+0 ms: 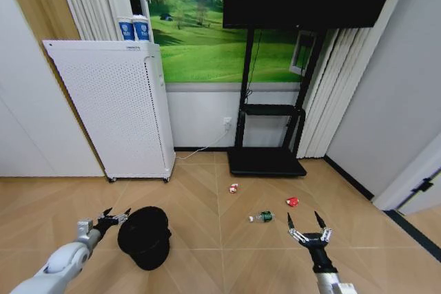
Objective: Pick up the trash bin and place the garbage on the floor into it.
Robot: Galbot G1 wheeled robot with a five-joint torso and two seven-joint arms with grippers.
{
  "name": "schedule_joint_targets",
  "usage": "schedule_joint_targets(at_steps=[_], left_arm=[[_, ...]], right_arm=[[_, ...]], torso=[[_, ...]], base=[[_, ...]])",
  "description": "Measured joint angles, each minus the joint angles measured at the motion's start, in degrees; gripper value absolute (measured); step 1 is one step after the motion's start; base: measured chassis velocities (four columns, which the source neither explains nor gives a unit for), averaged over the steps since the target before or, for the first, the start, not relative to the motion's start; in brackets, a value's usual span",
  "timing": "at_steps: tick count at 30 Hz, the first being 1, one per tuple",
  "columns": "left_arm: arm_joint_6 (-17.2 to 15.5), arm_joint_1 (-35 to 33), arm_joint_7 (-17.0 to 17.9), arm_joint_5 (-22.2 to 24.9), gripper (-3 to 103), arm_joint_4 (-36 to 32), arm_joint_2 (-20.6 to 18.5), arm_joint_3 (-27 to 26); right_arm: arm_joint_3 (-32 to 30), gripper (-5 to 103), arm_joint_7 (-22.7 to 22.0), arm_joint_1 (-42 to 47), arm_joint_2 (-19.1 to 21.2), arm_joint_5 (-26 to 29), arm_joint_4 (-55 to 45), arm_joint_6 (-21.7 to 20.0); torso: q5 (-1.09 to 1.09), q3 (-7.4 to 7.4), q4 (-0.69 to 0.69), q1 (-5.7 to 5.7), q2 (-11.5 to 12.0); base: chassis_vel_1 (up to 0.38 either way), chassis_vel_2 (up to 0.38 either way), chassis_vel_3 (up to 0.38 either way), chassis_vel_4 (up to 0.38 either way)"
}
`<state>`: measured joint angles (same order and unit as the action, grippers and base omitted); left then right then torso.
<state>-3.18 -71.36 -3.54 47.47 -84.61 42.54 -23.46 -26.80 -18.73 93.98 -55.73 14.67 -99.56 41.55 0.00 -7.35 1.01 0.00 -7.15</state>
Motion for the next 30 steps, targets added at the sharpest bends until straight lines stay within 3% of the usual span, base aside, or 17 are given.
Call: schedule_joint_targets(at_steps=[4,11,21,30], left_arm=[[-1.30,-4.62,2.23,2.40,97,-5.57,1.16,-0.84],[-2.58,-10.68,5.35,3.63,98,-8.94,2.55,-3.15],[-3.70,-12.52,7.41,6.82,98,-12.23,0.48,-5.37],[-3.87,-15.41,8.65,5.60,98,-13.19,3.26,-5.25]], right_arm=[[0.03,100,0.29,-0.60,-0.08,0.03,0.74,0.17],[0.49,100,0.87,-1.30,-0.43,-0.05,1.65,0.45],[0.14,100,1.64,-0.96,-0.82,-0.57,2.62,1.91],[-0.62,100,1.89,-0.29,-1.02,-0.67,3.30,3.22]], torso=[[0.00,0.00,-0.03,0.00,0.00],[0.00,0.00,-0.03,0.00,0.00],[0.00,0.00,0.01,0.00,0.00],[0.00,0.00,0.00,0.00,0.00]], base=[[0.000,0.000,0.000,0.000],[0.000,0.000,0.000,0.000],[0.000,0.000,0.000,0.000],[0.000,0.000,0.000,0.000]])
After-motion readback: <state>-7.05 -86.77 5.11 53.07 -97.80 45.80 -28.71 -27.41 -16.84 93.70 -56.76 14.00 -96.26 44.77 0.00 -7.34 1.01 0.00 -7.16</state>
